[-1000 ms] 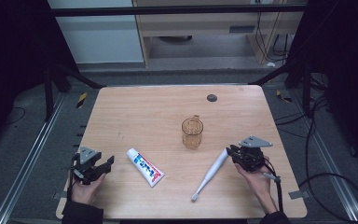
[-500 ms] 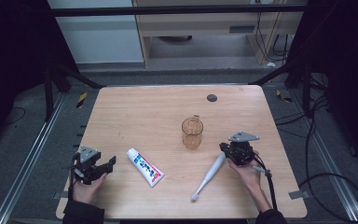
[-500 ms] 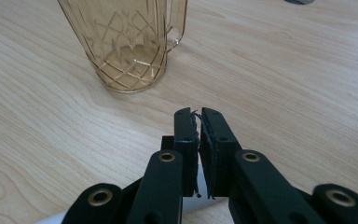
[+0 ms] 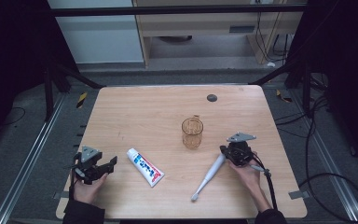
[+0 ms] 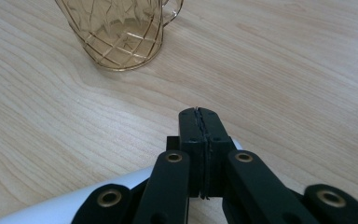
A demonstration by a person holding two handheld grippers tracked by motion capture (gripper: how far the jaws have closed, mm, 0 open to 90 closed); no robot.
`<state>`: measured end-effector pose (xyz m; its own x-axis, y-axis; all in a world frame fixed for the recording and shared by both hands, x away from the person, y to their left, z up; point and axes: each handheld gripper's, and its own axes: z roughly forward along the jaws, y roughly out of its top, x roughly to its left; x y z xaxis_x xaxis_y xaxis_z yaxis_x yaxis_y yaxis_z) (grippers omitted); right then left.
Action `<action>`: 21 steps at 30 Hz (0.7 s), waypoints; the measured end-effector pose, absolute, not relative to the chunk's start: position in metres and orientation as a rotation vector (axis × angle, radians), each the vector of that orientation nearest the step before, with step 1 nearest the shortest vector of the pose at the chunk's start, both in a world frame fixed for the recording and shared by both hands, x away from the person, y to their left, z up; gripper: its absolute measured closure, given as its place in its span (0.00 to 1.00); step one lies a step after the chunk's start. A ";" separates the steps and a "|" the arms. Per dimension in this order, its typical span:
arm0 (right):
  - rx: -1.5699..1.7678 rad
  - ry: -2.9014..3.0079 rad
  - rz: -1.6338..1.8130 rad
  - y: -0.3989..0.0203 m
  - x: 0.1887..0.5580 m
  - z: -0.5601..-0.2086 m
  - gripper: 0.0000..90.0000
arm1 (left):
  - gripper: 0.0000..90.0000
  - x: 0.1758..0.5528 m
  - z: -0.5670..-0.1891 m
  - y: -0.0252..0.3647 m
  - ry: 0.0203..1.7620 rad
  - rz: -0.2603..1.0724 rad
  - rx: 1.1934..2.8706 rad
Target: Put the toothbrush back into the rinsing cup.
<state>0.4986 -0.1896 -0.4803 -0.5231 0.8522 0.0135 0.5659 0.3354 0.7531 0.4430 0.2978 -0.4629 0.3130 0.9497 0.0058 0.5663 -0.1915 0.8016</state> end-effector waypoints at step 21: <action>1.253 2.246 0.951 -0.195 0.491 -0.480 0.99 | 0.38 0.441 -0.461 0.300 1.347 0.679 1.864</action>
<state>0.4911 -0.1946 -0.4805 -0.5202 0.8539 -0.0138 0.5842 0.3676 0.7236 0.4410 0.3001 -0.4614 0.3134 0.9496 0.0019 0.5663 -0.1885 0.8024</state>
